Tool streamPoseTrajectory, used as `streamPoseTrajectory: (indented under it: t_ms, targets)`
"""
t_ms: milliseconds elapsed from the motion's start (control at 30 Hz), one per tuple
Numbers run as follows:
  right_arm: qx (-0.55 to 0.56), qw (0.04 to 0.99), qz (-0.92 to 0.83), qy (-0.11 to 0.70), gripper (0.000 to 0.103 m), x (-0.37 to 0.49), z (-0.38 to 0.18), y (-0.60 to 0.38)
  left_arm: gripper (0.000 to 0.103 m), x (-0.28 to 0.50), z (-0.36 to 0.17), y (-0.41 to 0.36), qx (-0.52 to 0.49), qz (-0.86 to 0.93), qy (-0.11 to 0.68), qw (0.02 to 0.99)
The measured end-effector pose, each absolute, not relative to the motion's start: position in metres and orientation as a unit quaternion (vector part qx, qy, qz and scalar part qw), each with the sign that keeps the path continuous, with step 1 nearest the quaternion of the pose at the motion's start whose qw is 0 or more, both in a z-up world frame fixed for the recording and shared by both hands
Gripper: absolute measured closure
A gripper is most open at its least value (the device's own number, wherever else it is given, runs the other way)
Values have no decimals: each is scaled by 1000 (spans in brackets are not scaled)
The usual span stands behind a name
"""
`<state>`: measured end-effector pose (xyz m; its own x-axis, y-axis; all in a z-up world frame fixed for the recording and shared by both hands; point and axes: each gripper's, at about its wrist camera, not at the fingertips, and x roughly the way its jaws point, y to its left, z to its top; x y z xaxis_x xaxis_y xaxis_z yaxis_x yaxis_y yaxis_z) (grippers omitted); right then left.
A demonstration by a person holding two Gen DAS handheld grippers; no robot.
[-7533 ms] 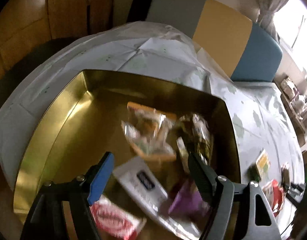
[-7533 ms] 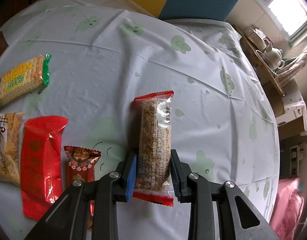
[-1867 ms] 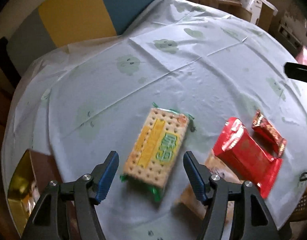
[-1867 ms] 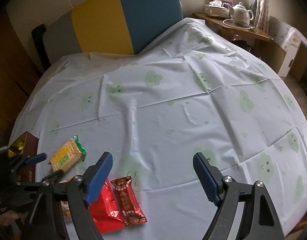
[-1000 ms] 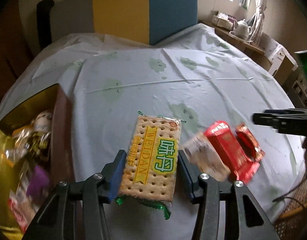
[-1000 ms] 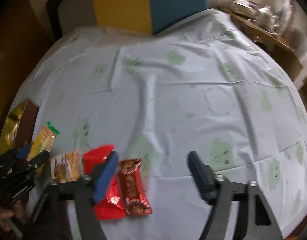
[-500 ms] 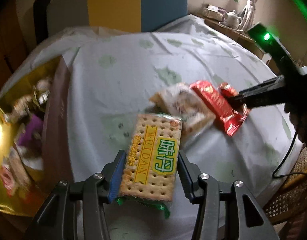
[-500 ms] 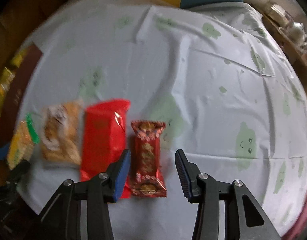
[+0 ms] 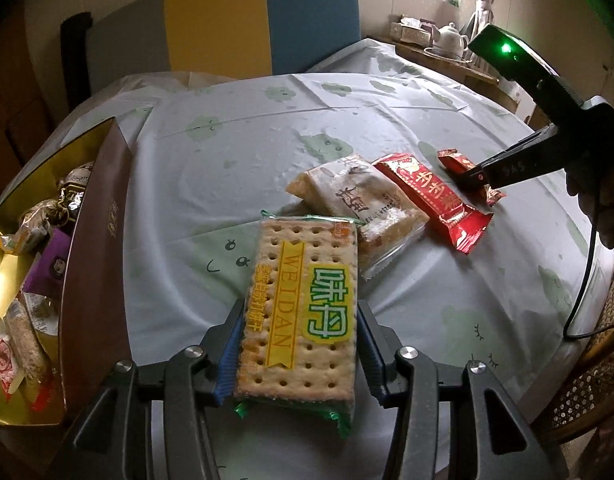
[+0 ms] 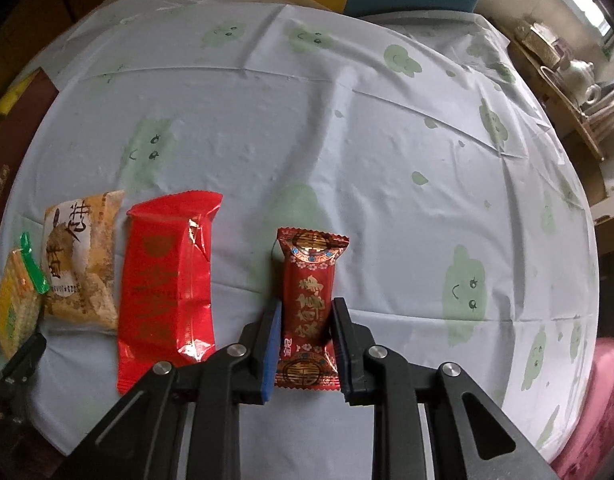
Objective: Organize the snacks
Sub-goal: 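Lift the cracker pack with the left gripper while the right gripper holds the red cake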
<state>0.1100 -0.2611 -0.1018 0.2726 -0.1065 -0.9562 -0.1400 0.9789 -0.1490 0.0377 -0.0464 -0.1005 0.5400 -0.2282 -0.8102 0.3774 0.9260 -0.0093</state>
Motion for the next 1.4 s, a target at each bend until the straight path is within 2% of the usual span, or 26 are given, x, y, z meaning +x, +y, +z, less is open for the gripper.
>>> streamPoseTrajectory:
  t_ms: [600,733,1033,1400]
  targets:
    - [-164,794,12,585,80,99,-100,-232,51,36,-97,-46,88,-170,443,876]
    - [-173,794,12,583,80,96,-100,-228,56,37,-94,-48,90,-170,449,873]
    - [-173,793,13,583,80,94,-99,-228,56,39,-43,-41,70,-169,403,897]
    - [-184,793,14,580,80,94,-100,-226,56,44,-29,-17,46,-122,408,904]
